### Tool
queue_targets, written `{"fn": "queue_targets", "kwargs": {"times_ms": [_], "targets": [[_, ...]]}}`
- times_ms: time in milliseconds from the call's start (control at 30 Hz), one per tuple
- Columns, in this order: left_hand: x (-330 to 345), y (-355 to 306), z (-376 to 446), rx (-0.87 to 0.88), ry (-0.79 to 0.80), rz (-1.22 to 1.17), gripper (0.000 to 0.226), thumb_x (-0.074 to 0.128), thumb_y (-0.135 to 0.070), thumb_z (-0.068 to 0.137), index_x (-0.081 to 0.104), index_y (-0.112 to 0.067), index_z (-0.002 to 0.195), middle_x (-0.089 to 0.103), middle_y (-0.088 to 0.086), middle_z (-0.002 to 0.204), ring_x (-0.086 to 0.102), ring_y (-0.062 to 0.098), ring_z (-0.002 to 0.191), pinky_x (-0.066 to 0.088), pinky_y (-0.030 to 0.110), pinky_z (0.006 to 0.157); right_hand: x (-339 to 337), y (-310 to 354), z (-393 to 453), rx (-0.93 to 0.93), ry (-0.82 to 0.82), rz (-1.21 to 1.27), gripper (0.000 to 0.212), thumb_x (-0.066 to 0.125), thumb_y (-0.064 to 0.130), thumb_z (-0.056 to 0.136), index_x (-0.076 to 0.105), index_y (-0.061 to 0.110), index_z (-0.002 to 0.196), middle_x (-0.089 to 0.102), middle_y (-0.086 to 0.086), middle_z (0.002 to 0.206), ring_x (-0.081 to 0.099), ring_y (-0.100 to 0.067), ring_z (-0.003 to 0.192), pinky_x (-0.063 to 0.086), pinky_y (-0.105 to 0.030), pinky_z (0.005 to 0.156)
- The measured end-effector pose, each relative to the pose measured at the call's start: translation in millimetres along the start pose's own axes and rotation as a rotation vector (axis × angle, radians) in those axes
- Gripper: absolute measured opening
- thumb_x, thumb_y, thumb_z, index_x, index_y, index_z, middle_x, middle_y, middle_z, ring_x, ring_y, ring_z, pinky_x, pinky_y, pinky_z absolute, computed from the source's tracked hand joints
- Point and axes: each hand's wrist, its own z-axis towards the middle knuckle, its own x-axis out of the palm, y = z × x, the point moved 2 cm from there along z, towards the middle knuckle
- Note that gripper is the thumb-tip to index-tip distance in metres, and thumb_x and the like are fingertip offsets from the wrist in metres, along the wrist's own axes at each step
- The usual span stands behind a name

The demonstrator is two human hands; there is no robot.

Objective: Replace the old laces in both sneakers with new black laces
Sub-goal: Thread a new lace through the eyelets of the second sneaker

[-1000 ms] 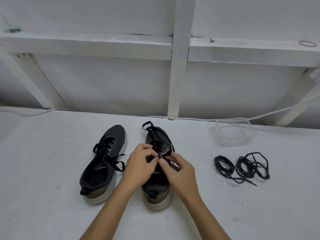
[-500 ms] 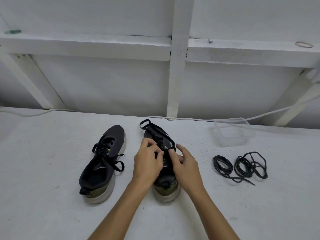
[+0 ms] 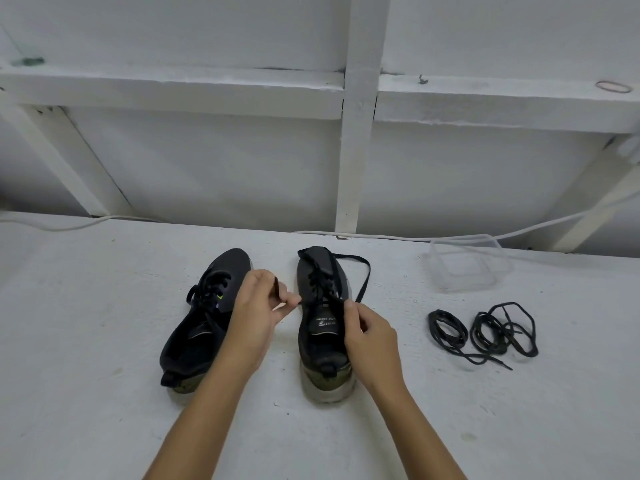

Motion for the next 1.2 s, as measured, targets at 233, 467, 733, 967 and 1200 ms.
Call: {"fn": "queue_targets", "kwargs": {"times_ms": [233,467,733,967,1200], "targets": [[24,-1,-1,0.283,0.203,1.019,0.019,0.067,-0.035,0.093,0.066,-0.021,0.107,0.069,-0.008,0.088,0.060,0.009,0.078,0.043,0.023,0.068,3,1,-4,0.046,0.006,0.040,0.047,0.054,0.044,0.102,0.056,0.036,0.056,0.052,0.012,0.053,0.043,-0.004,0.052,0.034,-0.015,0.051],[27,-13,10,0.286,0.293,1.211,0.029,0.069,-0.042,0.090,0.068,-0.029,0.116,0.055,-0.007,0.099,0.059,0.018,0.101,0.043,0.028,0.078,0,-3,9,0.184,0.036,0.053,0.037,0.056,0.061,0.095,0.074,0.033,0.080,0.072,0.015,0.078,0.066,-0.002,0.076,0.052,-0.023,0.072],[28,4,14,0.285,0.355,1.160,0.021,0.064,-0.034,0.095,0.073,-0.032,0.114,0.043,-0.008,0.091,0.056,0.018,0.099,0.036,0.023,0.077,9,1,97,0.148,0.023,-0.152,0.029,0.063,0.044,0.094,0.081,0.021,0.096,0.078,0.006,0.095,0.069,-0.014,0.096,0.054,-0.032,0.090],[28,12,15,0.297,0.333,1.049,0.019,0.068,-0.033,0.093,0.075,-0.030,0.110,0.046,-0.011,0.089,0.047,0.008,0.086,0.032,0.018,0.073,23,6,136,0.109,0.099,-0.351,0.012,0.063,0.022,0.094,0.074,0.020,0.093,0.074,0.002,0.098,0.067,-0.019,0.098,0.049,-0.027,0.078],[20,10,12,0.260,0.298,0.928,0.017,0.069,-0.034,0.092,0.076,-0.030,0.107,0.049,-0.015,0.083,0.048,-0.001,0.077,0.035,0.004,0.068,-3,16,98,0.122,-0.247,0.560,0.014,0.048,0.006,0.094,0.058,0.016,0.088,0.071,-0.003,0.079,0.067,-0.017,0.082,0.054,-0.038,0.075]]}}
